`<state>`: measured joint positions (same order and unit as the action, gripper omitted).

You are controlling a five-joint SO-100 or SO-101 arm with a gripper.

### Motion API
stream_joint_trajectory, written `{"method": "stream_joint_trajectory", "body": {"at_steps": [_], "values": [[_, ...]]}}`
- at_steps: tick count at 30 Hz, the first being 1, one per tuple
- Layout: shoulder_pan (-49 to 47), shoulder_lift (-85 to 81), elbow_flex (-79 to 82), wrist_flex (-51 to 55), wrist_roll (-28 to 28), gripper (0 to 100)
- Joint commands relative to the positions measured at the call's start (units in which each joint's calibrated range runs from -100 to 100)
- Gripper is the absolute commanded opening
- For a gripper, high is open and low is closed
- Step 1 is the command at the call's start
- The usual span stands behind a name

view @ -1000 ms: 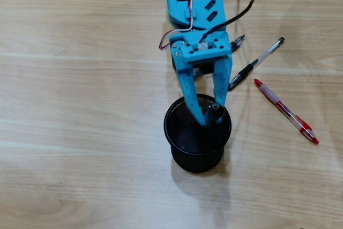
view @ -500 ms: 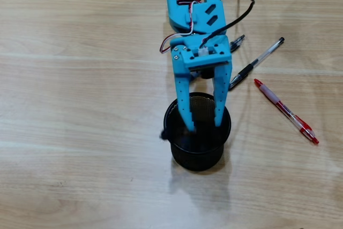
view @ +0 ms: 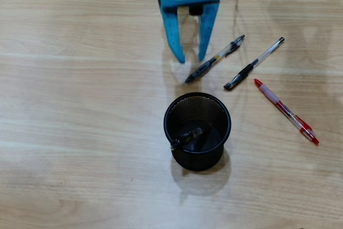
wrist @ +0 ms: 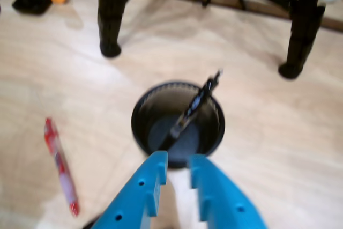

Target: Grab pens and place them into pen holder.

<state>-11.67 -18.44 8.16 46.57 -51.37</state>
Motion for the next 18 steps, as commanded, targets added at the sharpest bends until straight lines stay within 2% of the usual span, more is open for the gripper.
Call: {"method": "stream_joint_trajectory", "body": {"at_steps": [1,5,10,18], "values": [[-0.1,-7.1,-1.6,12.3,-0.2,2],[-1.2,-10.2,-1.6,23.7,-1.1,2],[-5.0,-12.0,-1.2,37.4,-8.3,2],[-9.7,-10.0,0.4,40.7,-15.7,2]]}}
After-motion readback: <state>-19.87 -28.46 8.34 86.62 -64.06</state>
